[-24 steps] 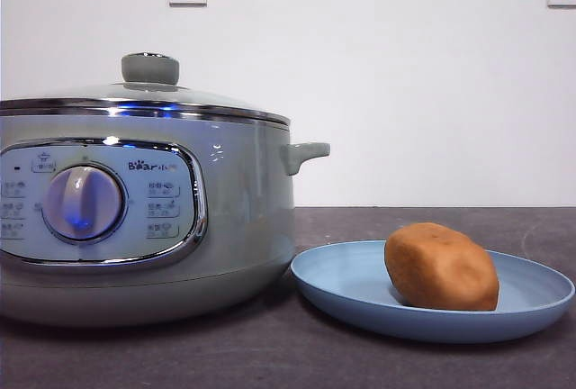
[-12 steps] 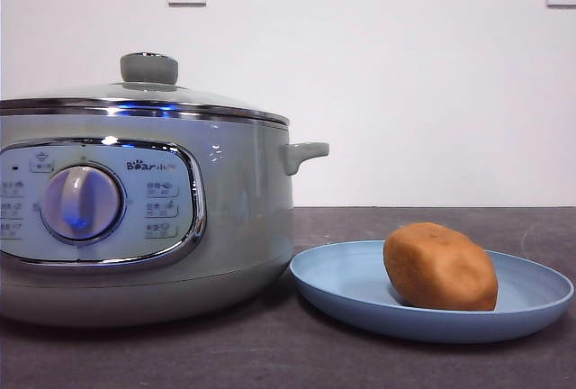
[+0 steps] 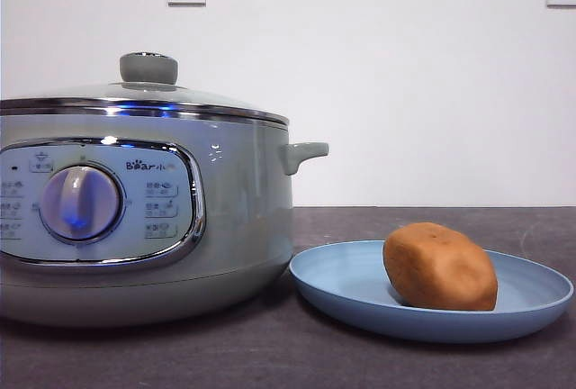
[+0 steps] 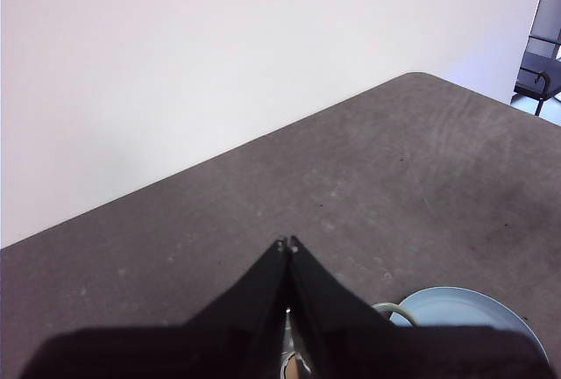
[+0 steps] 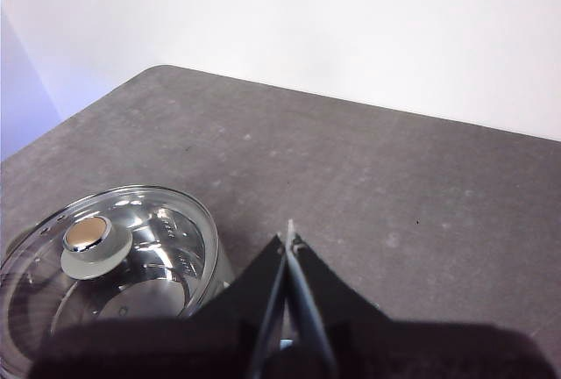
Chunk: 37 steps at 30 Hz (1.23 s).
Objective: Take the potato out from the steamer,put the potato on the plate,close the lid
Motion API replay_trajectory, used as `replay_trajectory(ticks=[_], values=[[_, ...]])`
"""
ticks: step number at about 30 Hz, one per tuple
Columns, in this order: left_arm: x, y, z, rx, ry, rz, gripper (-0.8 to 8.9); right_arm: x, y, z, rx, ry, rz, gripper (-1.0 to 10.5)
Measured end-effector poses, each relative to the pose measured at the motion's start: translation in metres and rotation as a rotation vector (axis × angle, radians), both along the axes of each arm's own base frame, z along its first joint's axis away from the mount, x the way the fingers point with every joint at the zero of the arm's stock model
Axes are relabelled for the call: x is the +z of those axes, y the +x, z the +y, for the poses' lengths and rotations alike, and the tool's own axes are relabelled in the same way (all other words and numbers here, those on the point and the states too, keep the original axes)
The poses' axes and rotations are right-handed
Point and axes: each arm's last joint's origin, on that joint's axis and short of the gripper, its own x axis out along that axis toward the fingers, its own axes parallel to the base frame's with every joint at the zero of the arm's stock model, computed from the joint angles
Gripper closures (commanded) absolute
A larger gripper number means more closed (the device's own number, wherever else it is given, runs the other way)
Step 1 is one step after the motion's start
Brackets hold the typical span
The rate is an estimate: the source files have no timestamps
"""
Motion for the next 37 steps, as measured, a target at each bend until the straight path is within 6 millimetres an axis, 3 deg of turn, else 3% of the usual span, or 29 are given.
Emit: replay_trajectory(ticks=[26,32,37], values=[[-0.004,-0.001,0.002,0.009,0.024,0.042,8.17,-0.001,0.000,0.000,-0.008,0.014,0.024,9.5],[-0.013,-0.010,0.016,0.071,0.039,0.088,8.17,-0.001,0.000,0.000,-0.008,0.014,0.024,9.5],[-0.036,-0.009,0.021,0.009,-0.037,0.026,8.17,-0.001,0.000,0.000,-0.008,0.014,0.024,9.5]])
